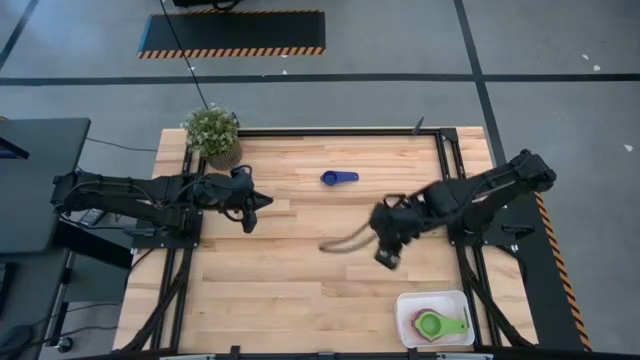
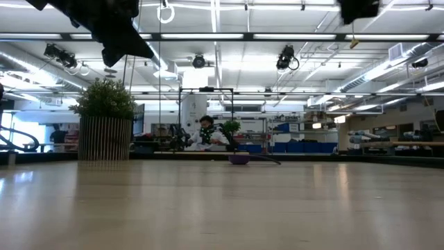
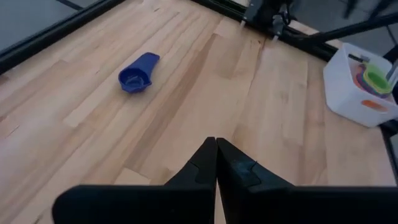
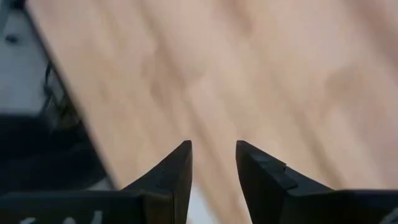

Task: Nest measuring cups in basket
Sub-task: Stack the dark blue measuring cup on top of the green measuring cup and put them into the white bin

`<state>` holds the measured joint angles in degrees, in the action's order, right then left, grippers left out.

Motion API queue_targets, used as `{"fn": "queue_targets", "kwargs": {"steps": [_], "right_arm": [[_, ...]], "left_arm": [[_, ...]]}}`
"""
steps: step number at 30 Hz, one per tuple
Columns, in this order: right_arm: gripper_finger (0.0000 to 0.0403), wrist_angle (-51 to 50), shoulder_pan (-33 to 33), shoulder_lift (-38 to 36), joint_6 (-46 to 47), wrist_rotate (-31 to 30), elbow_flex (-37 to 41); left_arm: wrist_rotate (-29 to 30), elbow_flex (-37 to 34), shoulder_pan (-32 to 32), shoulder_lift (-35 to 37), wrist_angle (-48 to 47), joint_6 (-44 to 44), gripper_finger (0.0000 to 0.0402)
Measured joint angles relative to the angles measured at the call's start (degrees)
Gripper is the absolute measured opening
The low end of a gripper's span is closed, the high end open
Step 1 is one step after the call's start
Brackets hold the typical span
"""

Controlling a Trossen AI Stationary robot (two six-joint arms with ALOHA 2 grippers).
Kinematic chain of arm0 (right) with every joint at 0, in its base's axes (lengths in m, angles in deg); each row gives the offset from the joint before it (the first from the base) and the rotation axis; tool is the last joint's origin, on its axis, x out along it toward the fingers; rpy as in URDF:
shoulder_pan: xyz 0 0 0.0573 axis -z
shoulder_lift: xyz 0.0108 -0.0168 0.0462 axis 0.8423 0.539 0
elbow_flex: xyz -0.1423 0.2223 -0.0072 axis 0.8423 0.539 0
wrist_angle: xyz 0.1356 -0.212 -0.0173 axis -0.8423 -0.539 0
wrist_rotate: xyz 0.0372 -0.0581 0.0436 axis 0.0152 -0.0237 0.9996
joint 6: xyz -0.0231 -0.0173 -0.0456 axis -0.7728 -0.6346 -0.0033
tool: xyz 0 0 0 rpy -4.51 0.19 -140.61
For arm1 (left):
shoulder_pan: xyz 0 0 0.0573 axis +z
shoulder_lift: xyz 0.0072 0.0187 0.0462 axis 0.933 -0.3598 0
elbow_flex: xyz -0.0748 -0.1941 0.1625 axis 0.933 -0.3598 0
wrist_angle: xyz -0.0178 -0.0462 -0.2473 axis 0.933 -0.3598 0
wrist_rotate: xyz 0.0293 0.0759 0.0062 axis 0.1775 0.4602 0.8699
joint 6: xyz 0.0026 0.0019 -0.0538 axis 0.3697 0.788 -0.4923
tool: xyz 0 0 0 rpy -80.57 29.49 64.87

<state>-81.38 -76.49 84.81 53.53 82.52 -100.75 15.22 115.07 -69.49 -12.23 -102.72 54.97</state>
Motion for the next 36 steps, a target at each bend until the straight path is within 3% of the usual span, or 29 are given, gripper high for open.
{"fn": "queue_targets", "kwargs": {"steps": [8, 14, 19, 29, 36], "right_arm": [[0.0131, 6.0, 11.4, 0.2, -9.6, -8.0, 0.0], [0.0131, 20.3, 19.7, 2.8, -25.3, -4.0, 0.0], [0.0131, 25.4, 26.2, 7.8, -36.0, -1.5, 0.1], [0.0131, 27.4, 35.5, 19.6, -38.8, -0.2, 0.0], [0.0131, 28.3, 37.3, 26.1, -38.7, 4.3, 0.0]], "left_arm": [[0.0, 0.0, 0.0, 0.0, -1.2, 2.0, 0.0013], [0.0, 0.0, 0.0, 0.0, -1.2, 2.2, 0.0013], [0.0, 0.0, 0.0, 0.0, -1.7, 1.6, 0.0013], [0.4, 0.0, 0.0, 0.0, -2.0, -0.3, 0.0013], [1.2, 0.0, 0.2, 0.0, -2.0, -4.3, 0.0013]]}}
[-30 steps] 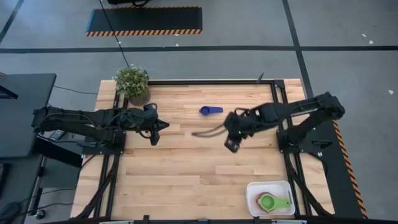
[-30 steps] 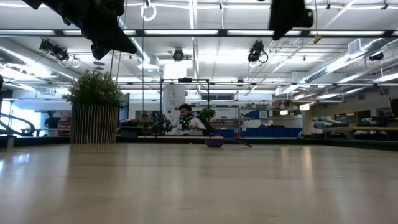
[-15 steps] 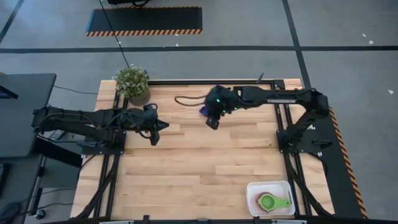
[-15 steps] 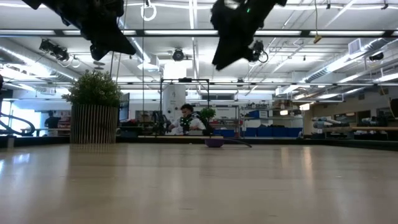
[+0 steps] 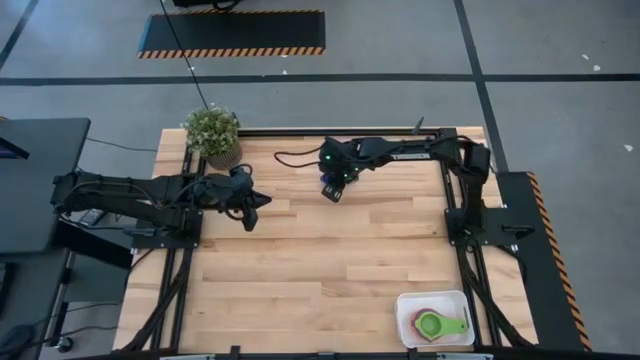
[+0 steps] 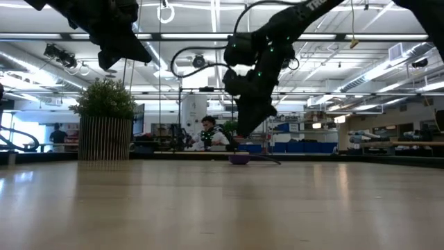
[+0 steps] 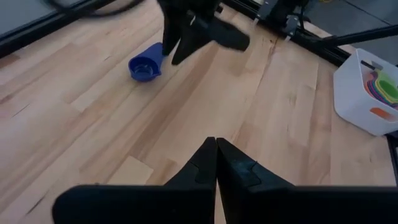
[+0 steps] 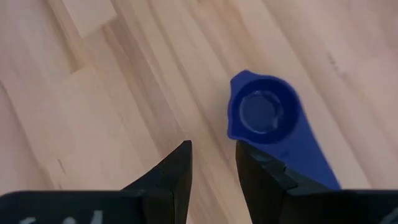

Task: Nest measuring cups in basket
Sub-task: Stack the dark blue measuring cup on top of the green measuring cup and put them into the white bin

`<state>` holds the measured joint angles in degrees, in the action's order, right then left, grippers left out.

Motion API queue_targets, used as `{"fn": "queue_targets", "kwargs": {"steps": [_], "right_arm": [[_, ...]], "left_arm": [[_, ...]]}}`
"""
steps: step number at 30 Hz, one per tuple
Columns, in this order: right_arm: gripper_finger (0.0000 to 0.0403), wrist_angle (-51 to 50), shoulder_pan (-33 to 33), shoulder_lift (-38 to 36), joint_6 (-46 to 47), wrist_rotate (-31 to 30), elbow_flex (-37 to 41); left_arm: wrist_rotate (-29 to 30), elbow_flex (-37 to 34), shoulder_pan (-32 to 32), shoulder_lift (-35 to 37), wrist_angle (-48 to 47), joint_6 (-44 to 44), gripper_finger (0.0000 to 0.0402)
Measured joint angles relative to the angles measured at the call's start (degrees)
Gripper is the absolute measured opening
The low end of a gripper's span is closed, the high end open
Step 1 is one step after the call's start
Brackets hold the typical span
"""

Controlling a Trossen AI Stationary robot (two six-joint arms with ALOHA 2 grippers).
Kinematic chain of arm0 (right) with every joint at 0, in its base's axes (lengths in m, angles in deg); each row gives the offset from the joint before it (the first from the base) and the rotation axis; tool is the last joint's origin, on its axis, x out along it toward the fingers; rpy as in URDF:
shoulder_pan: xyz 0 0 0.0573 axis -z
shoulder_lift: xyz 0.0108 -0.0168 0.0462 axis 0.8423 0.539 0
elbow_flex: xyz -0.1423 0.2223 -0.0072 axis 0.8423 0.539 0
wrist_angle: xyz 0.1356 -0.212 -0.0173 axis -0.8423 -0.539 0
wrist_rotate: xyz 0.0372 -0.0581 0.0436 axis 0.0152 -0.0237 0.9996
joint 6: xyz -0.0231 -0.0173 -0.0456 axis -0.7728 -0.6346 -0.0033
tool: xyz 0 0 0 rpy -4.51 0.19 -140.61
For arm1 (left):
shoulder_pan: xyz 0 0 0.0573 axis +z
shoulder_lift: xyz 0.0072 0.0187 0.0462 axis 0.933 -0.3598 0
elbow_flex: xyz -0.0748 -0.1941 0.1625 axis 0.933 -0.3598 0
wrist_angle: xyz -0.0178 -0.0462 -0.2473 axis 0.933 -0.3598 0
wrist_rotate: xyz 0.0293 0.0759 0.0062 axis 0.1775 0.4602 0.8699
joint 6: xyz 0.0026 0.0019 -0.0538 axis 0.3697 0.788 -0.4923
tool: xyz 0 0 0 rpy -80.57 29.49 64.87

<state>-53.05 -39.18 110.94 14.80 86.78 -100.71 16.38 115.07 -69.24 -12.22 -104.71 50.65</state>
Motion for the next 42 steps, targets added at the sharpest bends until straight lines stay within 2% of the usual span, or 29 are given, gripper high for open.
{"fn": "queue_targets", "kwargs": {"steps": [7, 14, 18, 31, 39, 42], "right_arm": [[0.0131, 2.7, 0.0, 3.8, -5.8, 0.4, 0.0], [0.0131, 3.9, -0.1, 4.6, -9.4, -5.1, -0.1], [0.0131, 3.7, 0.0, 4.9, -9.3, -3.0, -0.1], [0.013, 4.4, 2.1, 5.0, -10.6, -3.8, -0.1], [0.013, 4.0, 2.9, 6.6, -7.6, 1.2, 0.0], [0.013, 3.7, 2.9, 8.3, -9.1, 0.7, -0.1]], "left_arm": [[0.0, 0.0, 0.3, 0.0, 0.4, 0.0, 0.0013], [0.0, 0.0, 0.5, 0.0, 0.6, 0.0, 0.0013], [0.0, 0.0, 0.5, 0.0, 0.9, 0.0, 0.0013], [0.0, 0.0, 0.5, 0.0, 1.6, 0.0, 0.0013], [0.0, 0.0, 0.5, 0.0, 1.7, 0.0, 0.0013], [0.0, 0.0, 0.5, 0.0, 1.8, -0.1, 0.0013]]}}
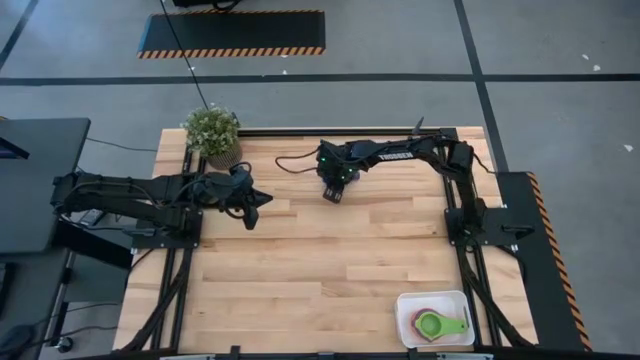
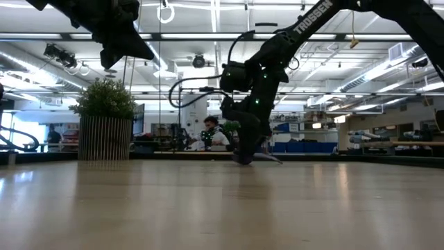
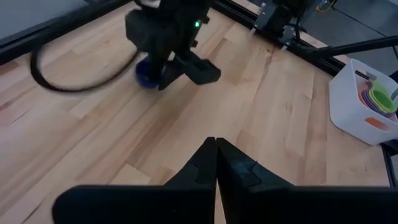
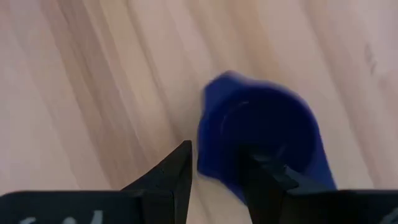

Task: Nest measuring cups in basket
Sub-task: Stack the dark blue measuring cup on top of the green measuring cup and put them into the white bin

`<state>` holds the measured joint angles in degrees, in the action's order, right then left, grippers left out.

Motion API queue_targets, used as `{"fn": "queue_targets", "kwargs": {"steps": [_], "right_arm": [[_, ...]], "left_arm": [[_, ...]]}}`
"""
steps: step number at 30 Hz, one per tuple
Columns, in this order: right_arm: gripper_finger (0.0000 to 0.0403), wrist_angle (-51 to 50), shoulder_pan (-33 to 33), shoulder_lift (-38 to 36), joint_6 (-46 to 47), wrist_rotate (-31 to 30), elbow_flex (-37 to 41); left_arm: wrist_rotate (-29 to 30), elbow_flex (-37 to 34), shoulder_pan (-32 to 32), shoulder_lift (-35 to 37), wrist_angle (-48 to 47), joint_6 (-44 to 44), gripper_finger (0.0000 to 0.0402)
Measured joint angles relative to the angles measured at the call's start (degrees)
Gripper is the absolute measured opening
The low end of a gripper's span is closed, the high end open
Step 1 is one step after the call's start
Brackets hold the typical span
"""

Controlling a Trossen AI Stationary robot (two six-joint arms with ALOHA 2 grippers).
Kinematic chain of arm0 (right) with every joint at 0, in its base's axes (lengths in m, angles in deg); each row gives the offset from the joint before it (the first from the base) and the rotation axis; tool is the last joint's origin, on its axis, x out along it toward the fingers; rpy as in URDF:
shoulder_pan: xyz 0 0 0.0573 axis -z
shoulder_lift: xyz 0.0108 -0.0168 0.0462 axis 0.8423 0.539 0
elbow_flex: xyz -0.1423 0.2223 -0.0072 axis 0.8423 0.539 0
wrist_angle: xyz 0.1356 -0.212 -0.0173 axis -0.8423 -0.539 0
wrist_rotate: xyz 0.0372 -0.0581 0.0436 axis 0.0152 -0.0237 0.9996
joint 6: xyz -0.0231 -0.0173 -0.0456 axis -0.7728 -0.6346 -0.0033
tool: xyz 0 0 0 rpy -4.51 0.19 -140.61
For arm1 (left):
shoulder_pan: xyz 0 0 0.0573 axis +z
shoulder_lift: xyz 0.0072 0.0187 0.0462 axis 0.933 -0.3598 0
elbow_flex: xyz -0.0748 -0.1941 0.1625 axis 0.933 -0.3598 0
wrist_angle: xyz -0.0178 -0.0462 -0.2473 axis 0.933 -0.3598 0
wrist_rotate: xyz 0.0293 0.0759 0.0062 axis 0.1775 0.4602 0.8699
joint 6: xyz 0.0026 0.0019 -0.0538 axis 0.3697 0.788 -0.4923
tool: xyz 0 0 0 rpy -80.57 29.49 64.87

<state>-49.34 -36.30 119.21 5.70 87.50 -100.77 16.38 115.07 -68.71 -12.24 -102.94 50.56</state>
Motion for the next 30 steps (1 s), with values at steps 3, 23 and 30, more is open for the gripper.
{"fn": "queue_targets", "kwargs": {"steps": [3, 23, 30], "right_arm": [[0.013, 0.8, -0.3, 0.9, -1.7, -1.8, -0.1], [0.0028, 4.1, -0.3, 1.1, -4.5, -5.4, -0.2], [0.0027, 1.9, -1.7, -1.3, -6.5, -4.5, 0.1]], "left_arm": [[0.0, 0.0, 0.0, 0.0, 0.2, 0.0, 0.0013], [0.0, 0.0, 0.0, 0.0, 0.4, 0.0, 0.0013], [0.0, 0.0, 0.0, 0.0, 0.4, 0.0, 0.0013]]}}
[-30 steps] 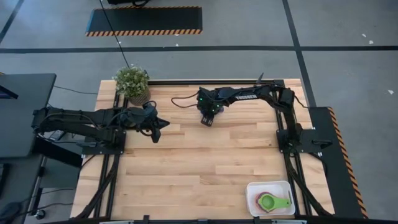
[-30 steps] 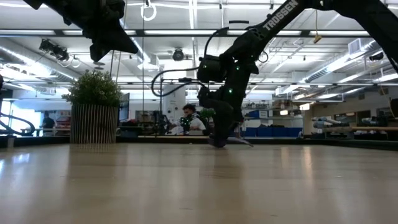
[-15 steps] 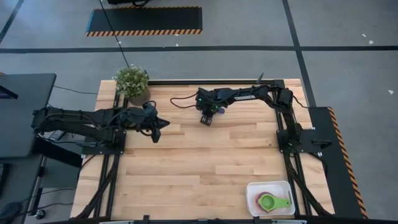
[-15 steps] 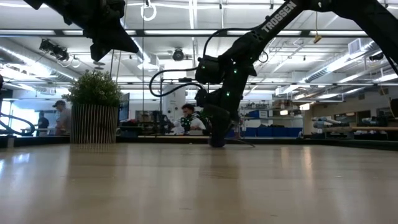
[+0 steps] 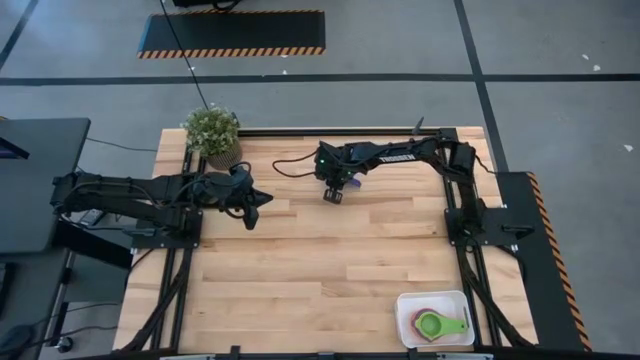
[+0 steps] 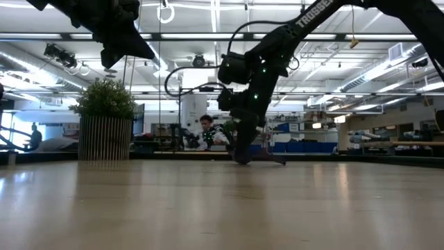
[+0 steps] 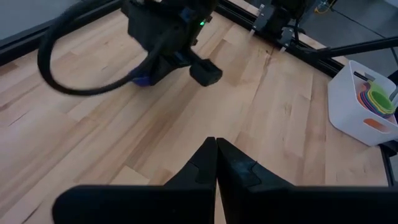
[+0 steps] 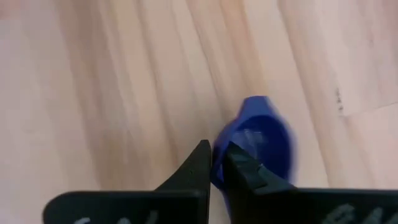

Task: Nest measuring cups in basket
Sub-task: Stack the dark blue measuring cup on top of the green measuring cup and put them into the white bin

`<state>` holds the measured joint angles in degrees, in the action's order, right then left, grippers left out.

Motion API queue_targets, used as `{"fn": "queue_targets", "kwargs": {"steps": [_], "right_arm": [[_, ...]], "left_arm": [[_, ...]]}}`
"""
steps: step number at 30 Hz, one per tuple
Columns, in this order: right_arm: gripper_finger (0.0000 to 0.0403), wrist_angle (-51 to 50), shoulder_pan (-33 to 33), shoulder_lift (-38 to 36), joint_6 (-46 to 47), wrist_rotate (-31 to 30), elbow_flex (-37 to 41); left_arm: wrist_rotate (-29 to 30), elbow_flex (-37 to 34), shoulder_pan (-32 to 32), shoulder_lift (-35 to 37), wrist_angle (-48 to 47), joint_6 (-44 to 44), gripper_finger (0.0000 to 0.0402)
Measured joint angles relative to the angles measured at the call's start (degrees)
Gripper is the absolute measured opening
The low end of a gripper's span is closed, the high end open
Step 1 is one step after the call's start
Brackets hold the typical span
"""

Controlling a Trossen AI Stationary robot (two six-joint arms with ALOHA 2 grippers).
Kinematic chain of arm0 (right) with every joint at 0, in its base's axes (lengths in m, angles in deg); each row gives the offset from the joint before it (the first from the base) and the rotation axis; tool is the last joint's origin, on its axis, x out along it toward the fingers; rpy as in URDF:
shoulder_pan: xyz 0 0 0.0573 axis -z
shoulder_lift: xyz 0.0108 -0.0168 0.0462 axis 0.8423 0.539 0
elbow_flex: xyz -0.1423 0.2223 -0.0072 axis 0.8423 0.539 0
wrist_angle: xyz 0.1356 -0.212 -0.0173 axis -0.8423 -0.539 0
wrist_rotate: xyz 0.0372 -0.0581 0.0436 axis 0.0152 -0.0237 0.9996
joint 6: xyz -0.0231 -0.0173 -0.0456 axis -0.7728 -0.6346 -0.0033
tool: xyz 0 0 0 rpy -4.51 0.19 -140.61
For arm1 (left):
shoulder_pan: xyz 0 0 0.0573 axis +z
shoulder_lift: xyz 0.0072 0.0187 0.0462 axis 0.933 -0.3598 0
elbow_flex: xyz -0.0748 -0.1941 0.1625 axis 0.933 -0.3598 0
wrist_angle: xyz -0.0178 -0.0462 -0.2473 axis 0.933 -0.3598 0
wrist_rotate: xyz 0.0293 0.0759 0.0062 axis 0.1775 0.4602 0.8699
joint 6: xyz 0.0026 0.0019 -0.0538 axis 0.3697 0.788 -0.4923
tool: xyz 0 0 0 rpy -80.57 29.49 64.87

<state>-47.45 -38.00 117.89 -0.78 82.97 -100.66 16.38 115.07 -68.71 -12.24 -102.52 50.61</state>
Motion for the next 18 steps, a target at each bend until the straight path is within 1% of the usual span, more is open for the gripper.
{"fn": "queue_targets", "kwargs": {"steps": [2, 6, 11, 16, 18], "right_arm": [[0.002, -0.7, -0.3, -1.2, -0.2, 0.1, 0.0], [0.002, -3.8, -1.4, -3.3, -0.9, -0.2, 0.0], [0.002, -9.1, -3.3, -6.2, -1.4, -5.0, 0.0], [0.002, -10.6, -4.9, -8.5, -1.5, -6.1, 0.0], [0.002, -10.7, -5.6, -9.4, -1.4, -7.5, 0.0]], "left_arm": [[0.0, 0.0, 0.0, 0.0, 0.0, 0.0, 0.0013], [0.0, 0.0, 0.0, 0.0, 0.0, 0.0, 0.0013], [0.0, 0.0, 0.0, 0.0, 0.0, 0.0, 0.0013], [0.0, 0.0, 0.0, 0.0, 0.0, 0.0, 0.0013], [0.0, 0.0, 0.0, 0.0, 0.0, 0.0, 0.0013]]}}
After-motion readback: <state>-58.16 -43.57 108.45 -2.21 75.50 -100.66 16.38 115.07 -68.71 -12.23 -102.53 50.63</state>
